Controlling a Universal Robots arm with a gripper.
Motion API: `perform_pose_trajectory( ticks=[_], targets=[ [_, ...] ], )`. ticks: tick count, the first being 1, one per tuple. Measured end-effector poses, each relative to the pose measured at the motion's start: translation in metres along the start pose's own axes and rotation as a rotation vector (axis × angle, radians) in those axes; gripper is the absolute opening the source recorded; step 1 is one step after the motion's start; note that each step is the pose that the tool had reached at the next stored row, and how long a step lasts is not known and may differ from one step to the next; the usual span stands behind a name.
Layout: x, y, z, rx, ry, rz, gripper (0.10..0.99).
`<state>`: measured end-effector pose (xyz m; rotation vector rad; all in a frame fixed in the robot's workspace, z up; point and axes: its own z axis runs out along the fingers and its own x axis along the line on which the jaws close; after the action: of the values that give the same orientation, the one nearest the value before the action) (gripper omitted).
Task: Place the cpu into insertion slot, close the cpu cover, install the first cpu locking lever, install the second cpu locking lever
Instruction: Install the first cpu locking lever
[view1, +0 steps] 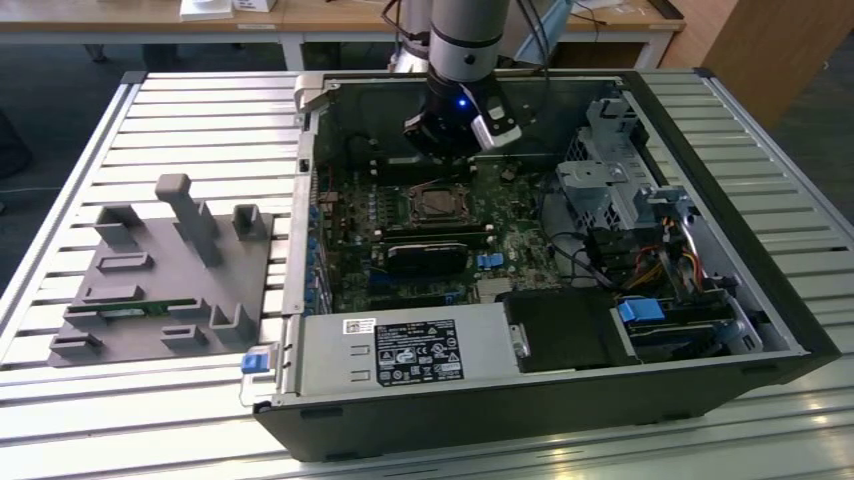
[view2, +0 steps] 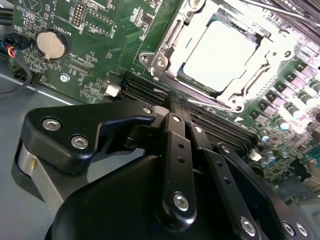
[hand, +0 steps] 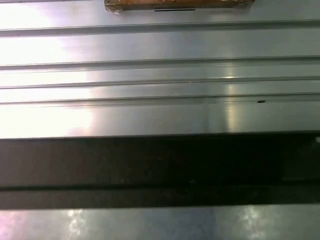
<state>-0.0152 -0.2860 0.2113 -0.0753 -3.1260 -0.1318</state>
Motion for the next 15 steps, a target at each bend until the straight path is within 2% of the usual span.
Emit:
perform_pose_trajectory(
  ticks=[10, 15],
  targets=[
    [-0.0016, -0.0006, 0.0077, 0.000, 0.0000, 0.000, 0.106],
    [-0.0018, -0.0008, 0.0110, 0.007, -0.0003, 0.000, 0.106]
  ],
)
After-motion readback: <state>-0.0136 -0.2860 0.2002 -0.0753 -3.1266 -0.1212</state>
